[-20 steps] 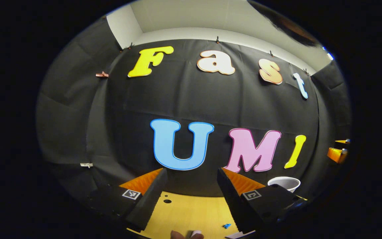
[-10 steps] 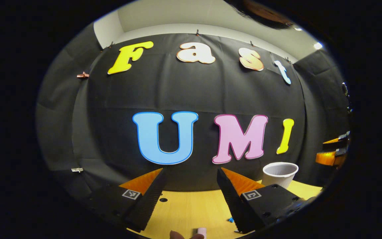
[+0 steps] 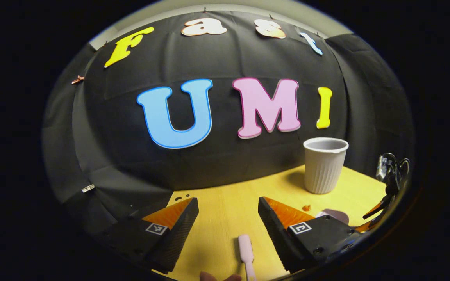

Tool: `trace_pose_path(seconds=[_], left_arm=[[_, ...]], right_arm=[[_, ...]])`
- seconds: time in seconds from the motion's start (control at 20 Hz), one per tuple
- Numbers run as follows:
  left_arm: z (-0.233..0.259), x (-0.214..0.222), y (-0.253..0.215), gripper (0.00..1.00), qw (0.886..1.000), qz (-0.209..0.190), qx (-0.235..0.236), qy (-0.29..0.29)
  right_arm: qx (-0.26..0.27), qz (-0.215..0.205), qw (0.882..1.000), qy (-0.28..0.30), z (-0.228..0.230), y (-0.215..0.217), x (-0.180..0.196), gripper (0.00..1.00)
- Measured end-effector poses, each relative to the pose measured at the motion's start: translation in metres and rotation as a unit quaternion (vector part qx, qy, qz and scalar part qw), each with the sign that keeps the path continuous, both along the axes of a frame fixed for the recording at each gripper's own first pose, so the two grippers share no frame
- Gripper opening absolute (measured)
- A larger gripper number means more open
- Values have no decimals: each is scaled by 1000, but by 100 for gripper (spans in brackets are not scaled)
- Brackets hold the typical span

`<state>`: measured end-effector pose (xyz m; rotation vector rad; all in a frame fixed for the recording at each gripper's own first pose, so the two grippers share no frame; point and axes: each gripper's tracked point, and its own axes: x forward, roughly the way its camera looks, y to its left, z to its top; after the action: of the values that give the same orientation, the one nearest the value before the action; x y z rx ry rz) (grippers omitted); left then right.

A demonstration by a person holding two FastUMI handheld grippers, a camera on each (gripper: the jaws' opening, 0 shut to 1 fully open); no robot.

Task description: Pick up the small broom and dustpan from the desktop, sweep the trash into the dustpan with the broom, and then empty the trash into the garbage bin.

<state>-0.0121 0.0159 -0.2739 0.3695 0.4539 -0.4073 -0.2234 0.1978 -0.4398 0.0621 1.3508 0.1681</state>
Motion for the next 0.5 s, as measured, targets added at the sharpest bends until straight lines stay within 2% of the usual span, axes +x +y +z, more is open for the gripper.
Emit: trace_pose_path(seconds=[0.25,0.3,0.35,0.5], left_arm=[[-34,-23,14,97,999,9,24,39],[-39,-27,17,100,999,14,26,45],[-40,-28,19,97,998,19,26,47],[-42,-29,28,97,998,30,28,48]], right_arm=[[-16,8,999,45,-44,1,1,75],[-17,8,998,52,-51,4,6,75],[-18,6,998,58,-55,6,9,75],[-14,9,996,82,-67,14,12,75]])
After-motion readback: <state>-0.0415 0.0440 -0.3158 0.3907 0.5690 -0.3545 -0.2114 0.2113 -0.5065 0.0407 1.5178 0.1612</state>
